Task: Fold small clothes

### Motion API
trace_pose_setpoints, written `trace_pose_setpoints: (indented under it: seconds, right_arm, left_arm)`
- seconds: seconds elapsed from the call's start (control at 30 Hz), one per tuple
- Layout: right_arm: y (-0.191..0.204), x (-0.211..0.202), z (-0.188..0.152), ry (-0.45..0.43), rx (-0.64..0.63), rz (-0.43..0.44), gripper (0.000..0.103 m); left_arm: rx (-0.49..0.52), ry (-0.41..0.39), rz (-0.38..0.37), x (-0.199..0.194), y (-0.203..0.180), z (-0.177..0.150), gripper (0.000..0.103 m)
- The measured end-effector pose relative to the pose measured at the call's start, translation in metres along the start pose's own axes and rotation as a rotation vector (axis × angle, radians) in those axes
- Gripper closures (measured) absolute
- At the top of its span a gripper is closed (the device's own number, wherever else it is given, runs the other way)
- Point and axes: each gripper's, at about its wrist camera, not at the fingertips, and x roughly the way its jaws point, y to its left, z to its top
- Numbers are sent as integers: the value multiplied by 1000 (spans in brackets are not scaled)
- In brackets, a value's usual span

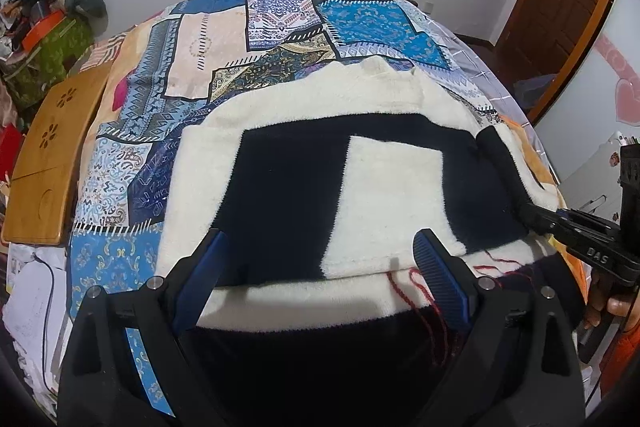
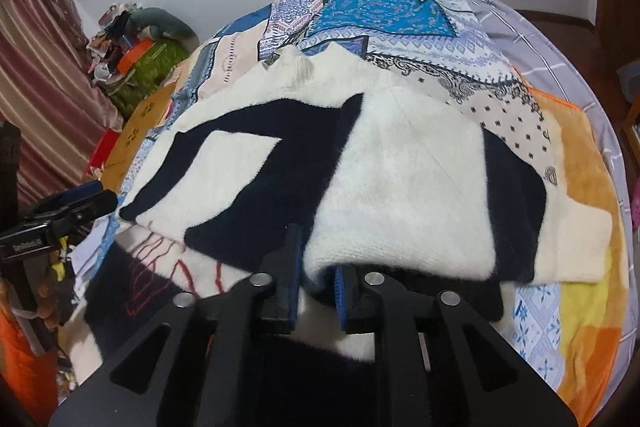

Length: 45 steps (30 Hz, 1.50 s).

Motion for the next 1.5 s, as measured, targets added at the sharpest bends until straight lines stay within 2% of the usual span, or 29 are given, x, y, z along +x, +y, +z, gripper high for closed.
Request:
trace_pose_setpoints:
  seconds: [0.2,0.33,0.43,0.5,0.67,0.83,1.0,1.3,1.4,1.5]
  right_arm:
    - [-3,-20,-9,-7,7,1,70]
    - [-16,-40,-15,-35,36,-27,68]
    - [-32,-56,-16,-71,69,-63,67]
    - [-44,-65,-16,-97,94,-88,61]
    - [-89,-80,-18,-151,189,-192,60]
    - [-137,-72,-21,-132,280,-299,60]
    - [-178,-51,-31,-70,352,-363,60]
    - [-219,-23,-46,-3,433,-369,60]
    - [-217,-20,-44,-9,417,-365,57]
    - [-213,-13,-41,-1,382,-374,58]
  left_arm:
    - [12,1,-8,1,-5,1,9]
    - [20,4,-12,3,-10,2,9]
    - [28,6,-13,5,-14,2,9]
    - [32,10,-12,7,-17,3,9]
    - [40,23,-12,13,-22,5,9]
    - [45,41,-7,22,-26,5,9]
    - [49,63,-2,31,-28,6,9]
    - [53,95,5,47,-33,7,9]
    - [51,107,4,52,-33,7,9]
    - [44,113,1,54,-33,6,9]
